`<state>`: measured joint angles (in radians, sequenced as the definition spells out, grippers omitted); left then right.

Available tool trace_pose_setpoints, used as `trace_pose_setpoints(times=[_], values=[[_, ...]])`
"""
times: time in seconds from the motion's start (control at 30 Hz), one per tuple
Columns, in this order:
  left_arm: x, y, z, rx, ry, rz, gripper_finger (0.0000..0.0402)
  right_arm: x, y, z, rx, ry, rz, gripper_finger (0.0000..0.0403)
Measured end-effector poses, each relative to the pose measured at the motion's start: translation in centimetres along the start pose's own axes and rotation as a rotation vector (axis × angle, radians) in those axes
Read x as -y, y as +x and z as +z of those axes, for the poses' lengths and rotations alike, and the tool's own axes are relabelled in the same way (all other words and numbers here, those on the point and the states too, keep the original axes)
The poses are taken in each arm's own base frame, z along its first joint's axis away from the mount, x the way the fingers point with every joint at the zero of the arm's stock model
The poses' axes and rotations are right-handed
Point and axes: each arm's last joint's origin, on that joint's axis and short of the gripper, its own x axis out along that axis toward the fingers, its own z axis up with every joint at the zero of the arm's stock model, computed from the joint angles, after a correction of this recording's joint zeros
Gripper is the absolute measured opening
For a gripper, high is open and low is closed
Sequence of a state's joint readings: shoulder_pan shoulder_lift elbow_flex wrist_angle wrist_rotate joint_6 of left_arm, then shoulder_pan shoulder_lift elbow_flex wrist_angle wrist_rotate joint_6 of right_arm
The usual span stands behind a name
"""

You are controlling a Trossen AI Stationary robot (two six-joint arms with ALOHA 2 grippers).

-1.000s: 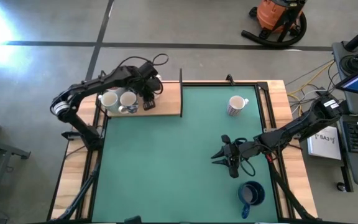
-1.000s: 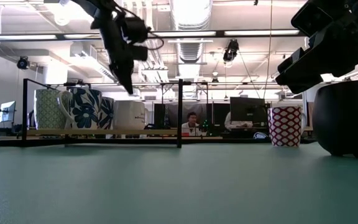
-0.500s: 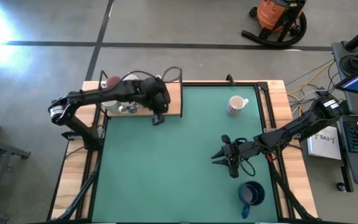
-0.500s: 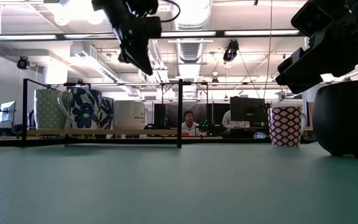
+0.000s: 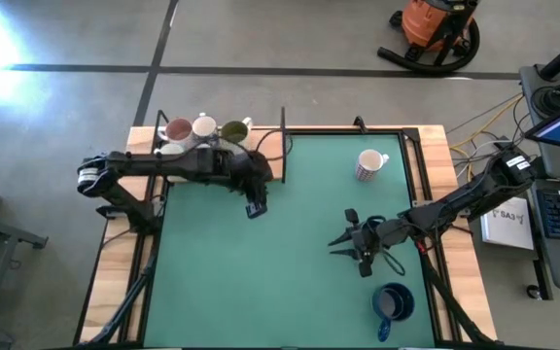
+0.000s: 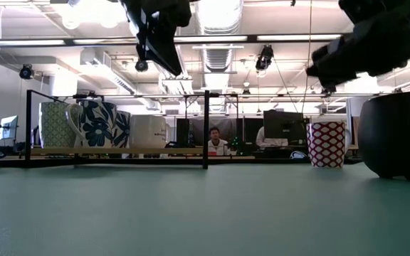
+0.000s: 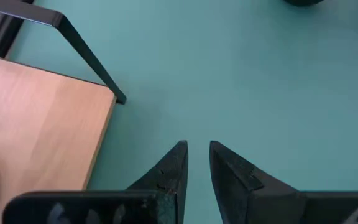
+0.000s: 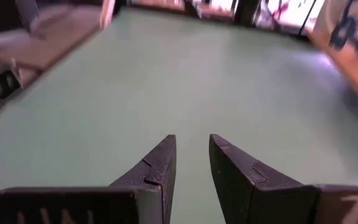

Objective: Place coffee mugs
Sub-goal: Move the red patterned mug to the center of the table

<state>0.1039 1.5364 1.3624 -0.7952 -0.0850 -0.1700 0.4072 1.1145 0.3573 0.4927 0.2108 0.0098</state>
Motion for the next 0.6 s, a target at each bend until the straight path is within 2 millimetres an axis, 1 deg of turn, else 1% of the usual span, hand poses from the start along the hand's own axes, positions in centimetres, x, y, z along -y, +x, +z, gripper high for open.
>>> trace_pose_setpoints(times=[0.07, 0.2, 0.3, 0.43, 0.53, 0.6], values=[[0.8, 0.0, -0.2, 0.005, 0.016, 0.021, 0.0049, 0.0, 0.0, 0.3, 0.034, 0.008, 0.001, 0.0086], [2.1, -0.2, -0.4, 0.025, 0.020, 0.081, 0.0049, 0.0, 0.0, 0.4, 0.042, 0.064, 0.002, 0.0086], [2.8, -0.3, -0.6, 0.040, 0.026, 0.119, 0.0049, 0.0, 0.0, 0.3, 0.035, 0.067, -0.003, 0.0086], [3.2, -0.4, -0.7, 0.042, 0.017, 0.120, 0.0049, 0.1, 0.0, 0.7, 0.072, 0.100, -0.009, 0.0086], [3.2, -0.4, -0.8, 0.034, -0.006, 0.122, 0.0049, 0.3, -0.2, 1.3, 0.132, 0.138, -0.081, 0.0086], [3.2, -0.4, -0.9, 0.026, -0.009, 0.124, 0.0049, 0.8, -0.5, 1.6, 0.120, 0.141, -0.173, 0.0086]])
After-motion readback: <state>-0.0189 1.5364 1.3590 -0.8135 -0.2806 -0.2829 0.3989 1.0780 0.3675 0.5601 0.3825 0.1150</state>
